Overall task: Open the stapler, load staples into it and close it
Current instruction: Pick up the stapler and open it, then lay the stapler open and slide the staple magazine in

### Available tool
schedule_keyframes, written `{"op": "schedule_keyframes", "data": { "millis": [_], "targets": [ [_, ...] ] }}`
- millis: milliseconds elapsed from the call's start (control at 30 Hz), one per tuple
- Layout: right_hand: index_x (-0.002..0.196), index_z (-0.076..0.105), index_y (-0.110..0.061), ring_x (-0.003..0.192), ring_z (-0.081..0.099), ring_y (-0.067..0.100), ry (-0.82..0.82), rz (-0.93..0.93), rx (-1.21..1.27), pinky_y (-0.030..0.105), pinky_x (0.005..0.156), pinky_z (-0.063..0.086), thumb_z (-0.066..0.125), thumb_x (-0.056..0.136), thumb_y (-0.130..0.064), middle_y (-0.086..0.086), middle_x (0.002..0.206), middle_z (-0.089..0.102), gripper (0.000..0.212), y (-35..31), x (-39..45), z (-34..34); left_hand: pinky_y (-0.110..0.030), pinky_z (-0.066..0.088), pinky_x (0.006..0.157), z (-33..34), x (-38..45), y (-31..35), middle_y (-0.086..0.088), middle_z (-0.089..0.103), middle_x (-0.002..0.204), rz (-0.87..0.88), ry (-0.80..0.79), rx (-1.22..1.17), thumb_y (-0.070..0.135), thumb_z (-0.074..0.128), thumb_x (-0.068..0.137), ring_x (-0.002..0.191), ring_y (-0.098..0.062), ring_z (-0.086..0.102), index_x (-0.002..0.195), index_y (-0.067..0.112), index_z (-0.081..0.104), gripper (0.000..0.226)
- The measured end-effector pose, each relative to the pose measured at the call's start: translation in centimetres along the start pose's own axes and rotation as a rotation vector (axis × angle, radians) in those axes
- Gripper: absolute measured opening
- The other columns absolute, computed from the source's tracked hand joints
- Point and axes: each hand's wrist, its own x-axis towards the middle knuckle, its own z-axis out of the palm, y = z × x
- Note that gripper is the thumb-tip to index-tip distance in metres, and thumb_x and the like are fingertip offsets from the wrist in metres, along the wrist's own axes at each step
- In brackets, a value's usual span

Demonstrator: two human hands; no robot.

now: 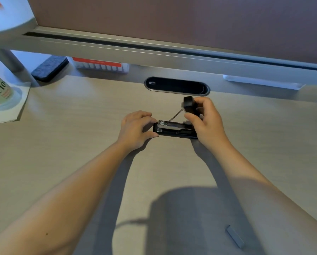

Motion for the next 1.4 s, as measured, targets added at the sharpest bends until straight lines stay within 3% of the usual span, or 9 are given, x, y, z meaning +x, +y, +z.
{"op": "schedule_keyframes", "data": {
  "millis": [67, 167, 333, 500, 600, 733, 967, 1200, 1400],
  "targets": [
    [0.118, 0.039, -0.007, 0.094, 0.049, 0.008, 0.024, -0.010, 0.003, 0.007, 0.076, 0.040, 0.051, 0.085, -0.006, -0.002, 0.105, 0.048, 0.034, 0.0, -0.3, -1.2, -0.047, 0.027, 0.108, 0.0, 0.0, 0.1, -0.007, 0.054, 0.129, 0.001, -0.007, 0.011, 0.029, 0.067, 0.072, 0.126, -0.026, 0.041, 0.109, 0.018, 0.061, 0.039],
    [0.128, 0.030, -0.010, 0.101, 0.045, 0.008, 0.029, -0.044, -0.054, -0.010, 0.071, 0.033, 0.046, 0.087, -0.004, -0.004, 0.112, 0.041, 0.044, 0.3, -0.8, -3.1, -0.046, 0.029, 0.106, -0.1, 0.0, 0.3, -0.010, 0.054, 0.129, -0.002, -0.022, 0.031, 0.027, 0.067, 0.073, 0.125, -0.028, 0.042, 0.110, 0.015, 0.061, 0.040],
    [0.125, 0.035, -0.008, 0.106, 0.043, 0.015, 0.086, -0.030, -0.171, 0.013, 0.087, 0.032, 0.049, 0.086, -0.004, 0.005, 0.120, 0.046, 0.042, 1.4, -1.2, -5.4, -0.046, 0.033, 0.104, -0.2, -0.2, 0.8, -0.014, 0.056, 0.126, -0.009, -0.022, 0.047, 0.024, 0.068, 0.072, 0.123, -0.030, 0.044, 0.109, 0.010, 0.061, 0.040],
    [0.125, 0.036, -0.002, 0.104, 0.040, 0.015, 0.192, 0.094, -0.238, 0.012, 0.081, 0.029, 0.050, 0.085, -0.002, 0.020, 0.130, 0.040, 0.042, 3.8, -1.7, -7.3, -0.043, 0.033, 0.102, -0.1, -0.6, 1.4, -0.013, 0.056, 0.127, -0.021, -0.013, 0.079, 0.021, 0.066, 0.074, 0.122, -0.031, 0.044, 0.111, 0.009, 0.060, 0.040],
    [0.127, 0.034, -0.002, 0.116, 0.045, 0.030, 0.198, 0.213, -0.250, 0.031, 0.096, 0.035, 0.050, 0.086, -0.006, 0.019, 0.134, 0.041, 0.044, 5.3, -2.1, -7.3, -0.043, 0.033, 0.103, 0.1, -0.8, 1.5, -0.011, 0.055, 0.130, -0.017, -0.043, 0.119, 0.024, 0.064, 0.075, 0.122, -0.029, 0.043, 0.112, 0.010, 0.058, 0.040],
    [0.131, 0.030, -0.003, 0.121, 0.044, 0.032, 0.228, 0.266, -0.239, 0.028, 0.096, 0.033, 0.048, 0.088, -0.010, 0.018, 0.136, 0.043, 0.047, 6.5, -2.3, -7.0, -0.043, 0.037, 0.098, 0.5, -1.2, 2.2, -0.011, 0.059, 0.122, -0.023, -0.020, 0.105, 0.032, 0.068, 0.071, 0.115, -0.030, 0.047, 0.106, 0.008, 0.059, 0.044],
    [0.139, 0.003, -0.009, 0.130, 0.037, 0.028, 0.324, 0.258, -0.046, 0.039, 0.110, 0.030, 0.057, 0.083, -0.019, 0.015, 0.147, 0.027, 0.079, 8.0, -5.8, -6.3, -0.040, 0.041, 0.085, 2.0, -2.6, 2.5, -0.014, 0.065, 0.105, -0.025, 0.075, 0.070, 0.030, 0.068, 0.070, 0.102, -0.033, 0.053, 0.098, 0.007, 0.062, 0.037],
    [0.129, 0.035, -0.008, 0.123, 0.044, 0.024, 0.080, 0.153, -0.217, 0.030, 0.093, 0.035, 0.060, 0.081, -0.027, 0.013, 0.135, 0.044, 0.057, 8.3, -14.8, -6.1, -0.042, 0.042, 0.080, 3.5, -7.3, 3.8, -0.015, 0.060, 0.096, 0.032, 0.100, 0.044, 0.025, 0.063, 0.076, 0.096, -0.033, 0.053, 0.096, 0.006, 0.060, 0.028],
    [0.120, 0.045, -0.008, 0.117, 0.047, 0.021, 0.000, 0.018, -0.466, 0.029, 0.088, 0.037, 0.064, 0.076, -0.036, 0.010, 0.130, 0.048, 0.055, 8.4, -22.0, -5.0, -0.042, 0.042, 0.089, 4.4, -12.8, 5.5, -0.020, 0.058, 0.120, -0.005, 0.153, -0.030, 0.024, 0.063, 0.077, 0.108, -0.035, 0.051, 0.105, 0.006, 0.057, 0.034]
  ]
}}
